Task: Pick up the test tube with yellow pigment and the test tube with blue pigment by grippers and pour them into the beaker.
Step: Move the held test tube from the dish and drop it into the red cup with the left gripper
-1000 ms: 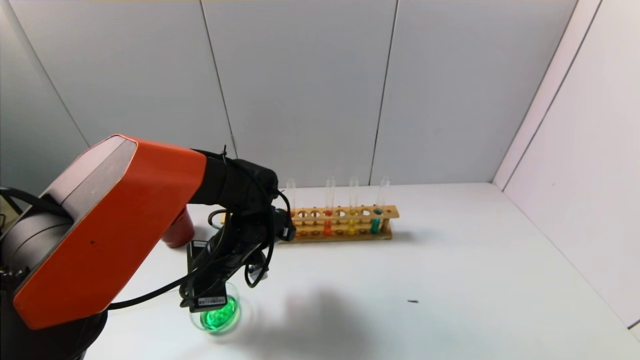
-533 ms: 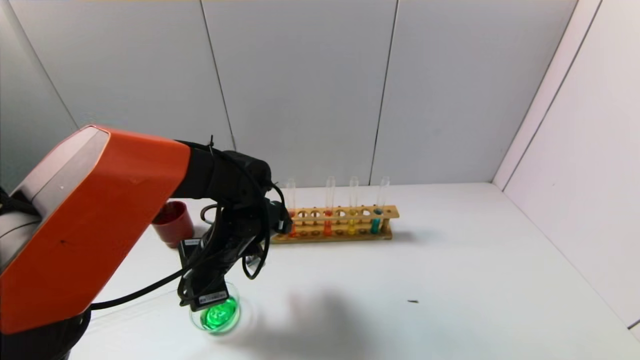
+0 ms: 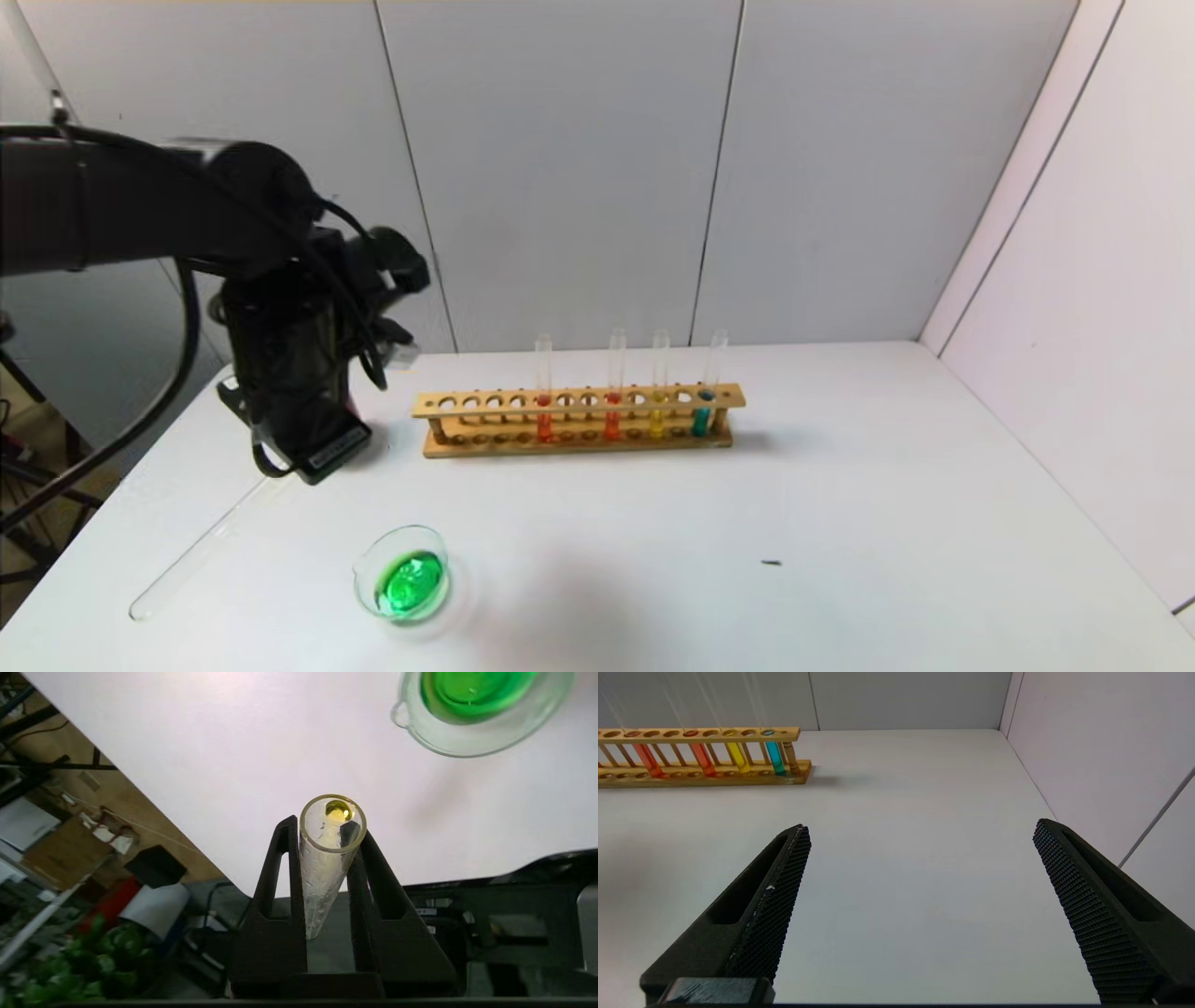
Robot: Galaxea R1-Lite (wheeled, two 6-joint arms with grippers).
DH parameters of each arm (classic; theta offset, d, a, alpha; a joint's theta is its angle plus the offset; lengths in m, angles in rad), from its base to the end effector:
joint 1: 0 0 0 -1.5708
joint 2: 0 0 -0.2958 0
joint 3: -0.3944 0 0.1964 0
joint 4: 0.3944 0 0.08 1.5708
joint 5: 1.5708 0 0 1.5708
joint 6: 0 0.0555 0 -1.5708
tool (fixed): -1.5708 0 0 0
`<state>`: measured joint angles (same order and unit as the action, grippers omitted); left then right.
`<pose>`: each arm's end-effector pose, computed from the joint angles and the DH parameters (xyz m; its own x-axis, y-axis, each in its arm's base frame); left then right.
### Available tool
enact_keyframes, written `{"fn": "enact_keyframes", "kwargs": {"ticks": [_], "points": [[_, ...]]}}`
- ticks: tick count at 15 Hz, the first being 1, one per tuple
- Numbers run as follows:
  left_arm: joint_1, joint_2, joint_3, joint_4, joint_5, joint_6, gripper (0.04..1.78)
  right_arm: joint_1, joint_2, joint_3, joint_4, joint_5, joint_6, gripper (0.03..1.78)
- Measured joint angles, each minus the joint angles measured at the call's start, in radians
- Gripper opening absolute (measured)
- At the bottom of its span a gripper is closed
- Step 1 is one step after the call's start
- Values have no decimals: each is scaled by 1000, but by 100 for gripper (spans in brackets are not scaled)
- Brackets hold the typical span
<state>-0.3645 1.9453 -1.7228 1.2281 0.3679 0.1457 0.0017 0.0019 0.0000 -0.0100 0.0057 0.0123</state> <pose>0.3038 -0.0945 0.1781 0.2327 0.2961 -0.9264 0.4239 0.8264 0.3707 0.0212 0.0004 0.0768 0.9999 0.0074 0.0081 -0.0075 0.9999 0.0123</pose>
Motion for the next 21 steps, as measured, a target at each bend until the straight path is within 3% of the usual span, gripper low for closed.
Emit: {"fn": "enact_keyframes", "kwargs": {"ticks": [4,7,15,21], "points": [[176,-80,-73,-27,-66,33,31,0,0,0,0,0,0,174],[252,-96,-119,-116,-122,25,31,0,0,0,0,0,0,174],[327,-51,-102,-503,-144,-82,31,0,0,0,0,0,0,174],[341,-9,19,-863,-146,-119,31,0,0,0,0,0,0,174]]}}
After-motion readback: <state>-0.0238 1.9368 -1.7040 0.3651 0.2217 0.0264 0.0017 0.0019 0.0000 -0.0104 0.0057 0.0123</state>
